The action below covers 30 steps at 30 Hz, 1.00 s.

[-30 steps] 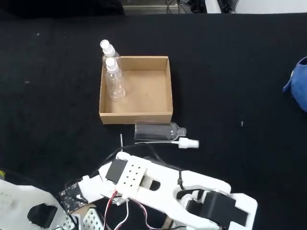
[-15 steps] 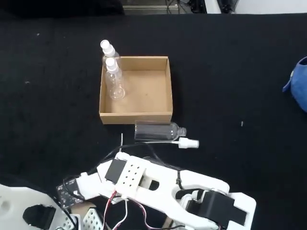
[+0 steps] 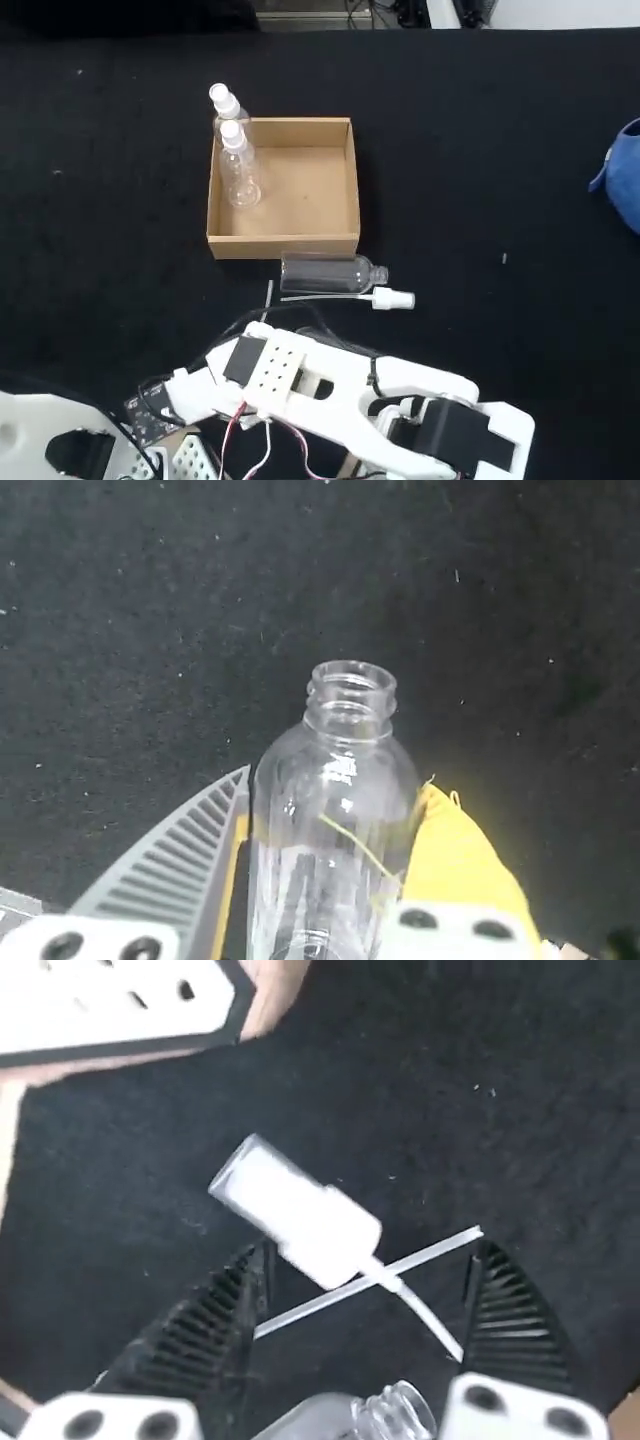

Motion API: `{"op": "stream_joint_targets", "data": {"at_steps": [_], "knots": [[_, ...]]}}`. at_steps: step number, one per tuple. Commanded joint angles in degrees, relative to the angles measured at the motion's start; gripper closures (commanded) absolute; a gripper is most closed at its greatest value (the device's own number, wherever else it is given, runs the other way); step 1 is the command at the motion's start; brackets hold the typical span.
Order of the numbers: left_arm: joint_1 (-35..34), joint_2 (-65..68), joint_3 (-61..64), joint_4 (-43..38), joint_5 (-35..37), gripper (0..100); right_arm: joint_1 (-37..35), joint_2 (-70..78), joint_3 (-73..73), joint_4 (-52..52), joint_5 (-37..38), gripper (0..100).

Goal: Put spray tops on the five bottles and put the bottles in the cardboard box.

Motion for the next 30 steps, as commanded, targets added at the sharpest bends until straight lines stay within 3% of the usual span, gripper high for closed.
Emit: {"op": "stream_joint_targets", "data": {"at_steps": [1,7,12,20,30], "knots": [[-0.8,-0.5,-2.9,0.8,-1.5,97,-0.4,-0.2,-4.1,3.0,1.0,70.9],[-0.9,-0.5,-2.8,0.6,-1.5,97,-1.9,0.3,-4.6,4.3,1.0,70.9],[-0.8,-0.5,-3.1,0.9,-1.5,97,-3.2,0.1,1.0,-3.3,0.8,71.3],[-0.7,-0.5,-3.1,0.9,-1.5,97,-3.1,0.2,3.0,-6.6,0.7,82.1],[-0.4,-0.5,-3.1,1.0,-1.5,97,7.2,0.3,-10.1,-7.2,-13.5,93.4]]}}
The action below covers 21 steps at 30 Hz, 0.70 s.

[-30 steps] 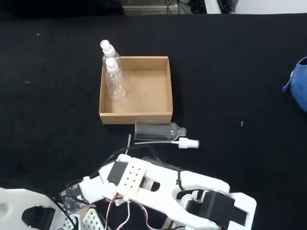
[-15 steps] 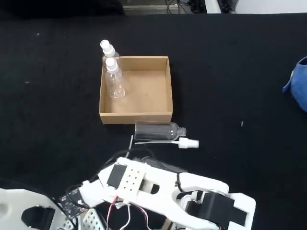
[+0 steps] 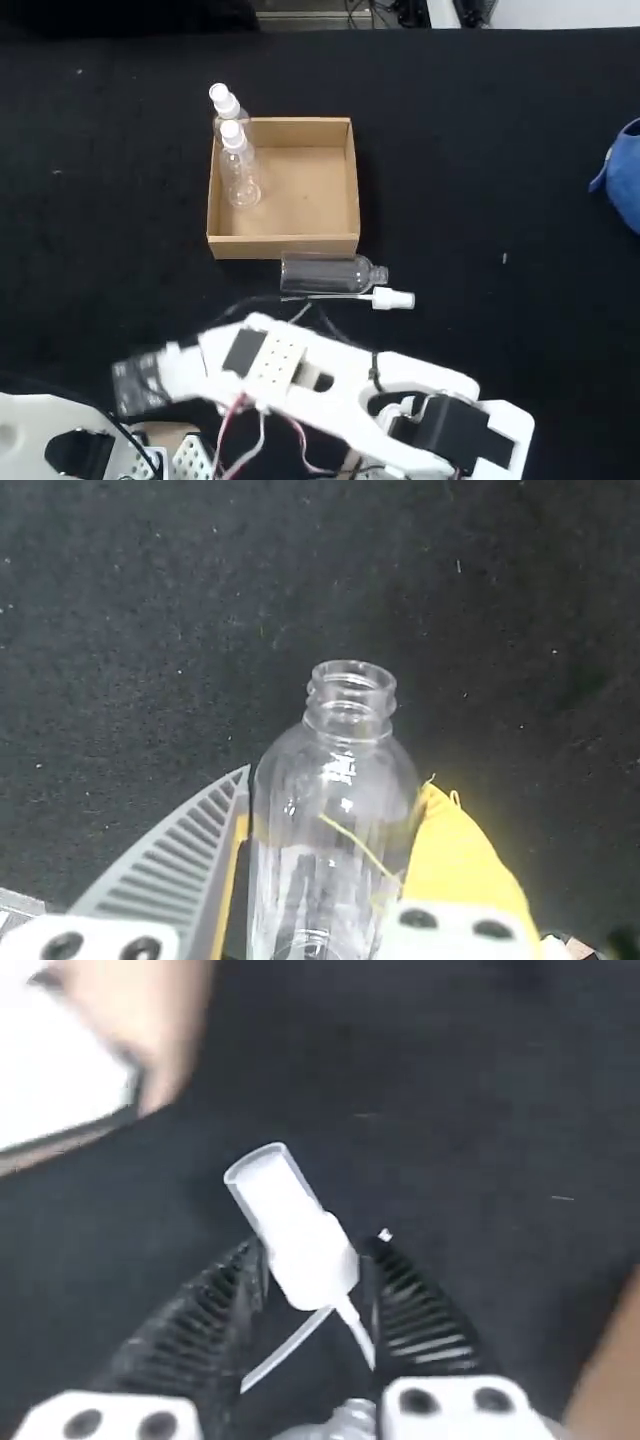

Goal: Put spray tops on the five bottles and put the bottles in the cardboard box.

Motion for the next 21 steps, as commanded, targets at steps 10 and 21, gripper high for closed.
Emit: {"op": "stream_joint_targets", "data": {"at_steps": [10,21], "knots": [[0.0,-0.5,-3.1,0.8,-0.4,97,8.4,0.2,-13.5,-4.8,-16.8,98.5],[0.0,-0.5,-3.1,0.4,-0.5,97,9.3,8.8,-11.3,-13.5,-27.3,88.8]]}}
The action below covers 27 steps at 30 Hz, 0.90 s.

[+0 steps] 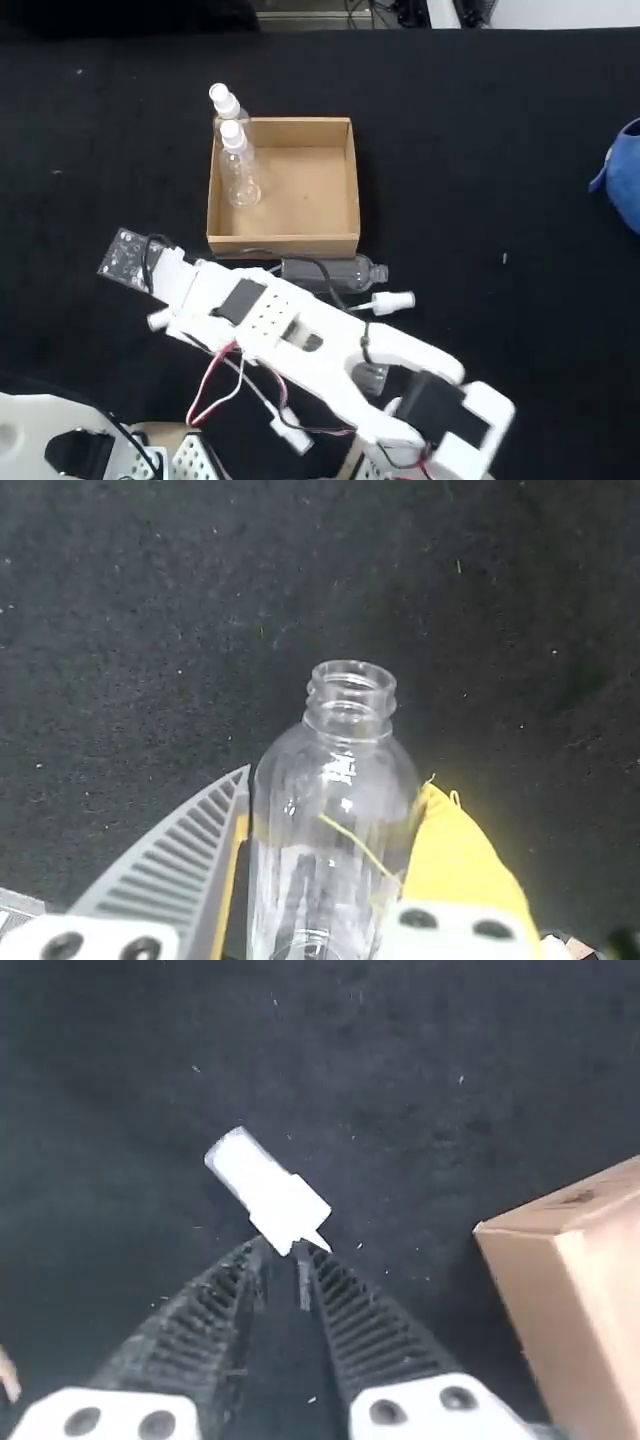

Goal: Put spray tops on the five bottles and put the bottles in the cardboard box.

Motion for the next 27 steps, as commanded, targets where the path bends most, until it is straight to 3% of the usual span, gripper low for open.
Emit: {"op": "stream_joint_targets", "data": {"at_steps": [1,4,8,17,27], "knots": [[0.0,-0.5,-3.1,0.4,-0.5,97,1.1,0.3,-3.7,2.2,-0.7,85.1],[0.0,-0.5,-3.1,0.4,-0.5,97,-0.3,0.7,-8.5,7.6,4.1,78.6],[0.0,-0.5,-3.1,0.4,-0.5,97,-1.1,2.8,-11.8,10.4,11.0,80.3],[0.0,-0.5,-3.1,0.4,-0.5,97,-1.1,13.8,-19.6,10.9,12.0,80.1],[0.1,-0.5,-3.1,0.4,-0.5,97,-4.2,18.6,-21.6,11.6,22.9,80.3]]}}
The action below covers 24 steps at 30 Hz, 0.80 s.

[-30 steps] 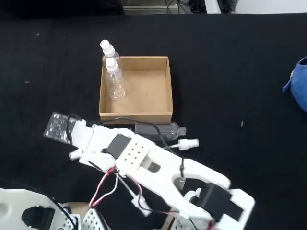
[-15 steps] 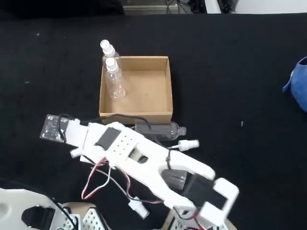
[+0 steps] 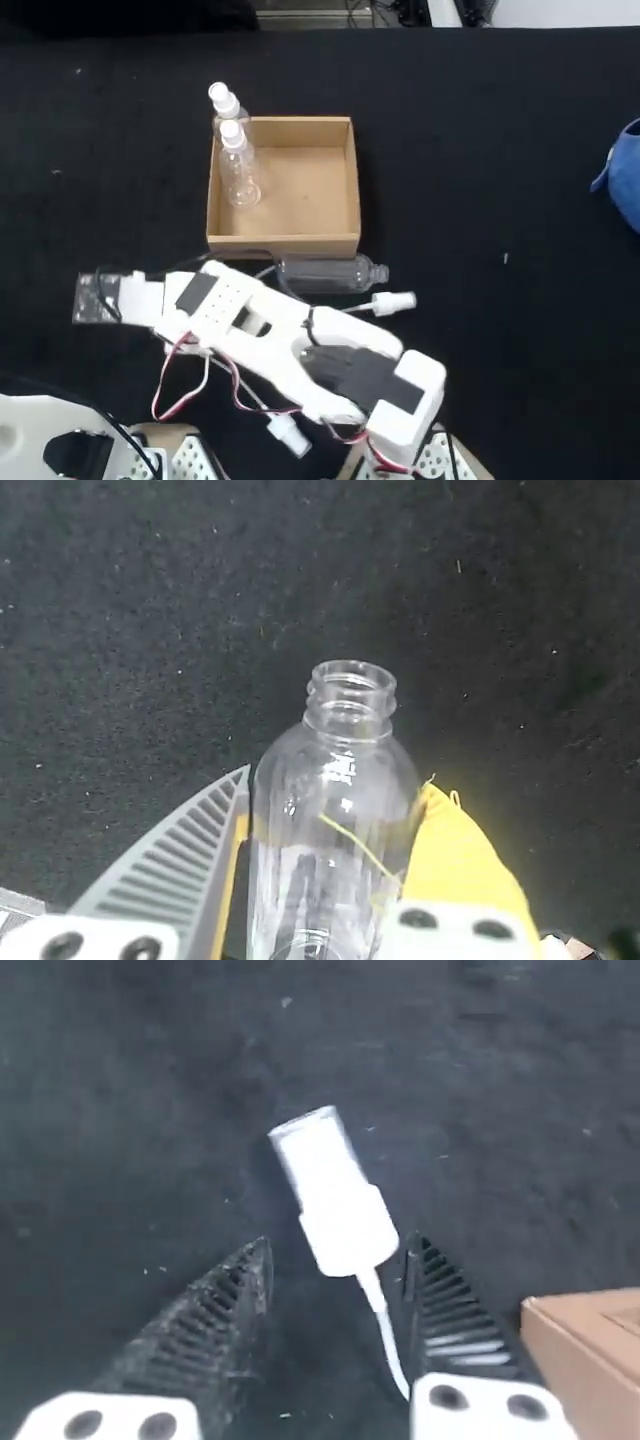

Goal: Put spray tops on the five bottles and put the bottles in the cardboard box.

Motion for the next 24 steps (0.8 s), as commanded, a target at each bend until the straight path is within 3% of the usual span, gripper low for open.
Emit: {"op": "stream_joint_targets", "data": {"at_steps": [1,12,17,22,24], "knots": [[0.3,-0.5,-3.1,0.4,-0.5,97,-1.3,1.9,-6.5,0.4,2.4,80.3],[1.3,-0.5,-3.1,0.5,-0.5,97,-0.9,7.0,-13.0,0.5,2.5,80.4],[2.1,-0.5,-3.0,0.8,-0.5,97,-1.1,8.6,-12.6,1.3,7.4,80.5],[3.2,-0.8,-2.8,0.8,-0.2,97,-0.8,9.3,-13.8,2.1,7.5,97.9],[3.2,-1.1,-2.6,0.9,-0.2,97,-0.1,8.6,-14.9,2.5,7.3,97.8]]}}
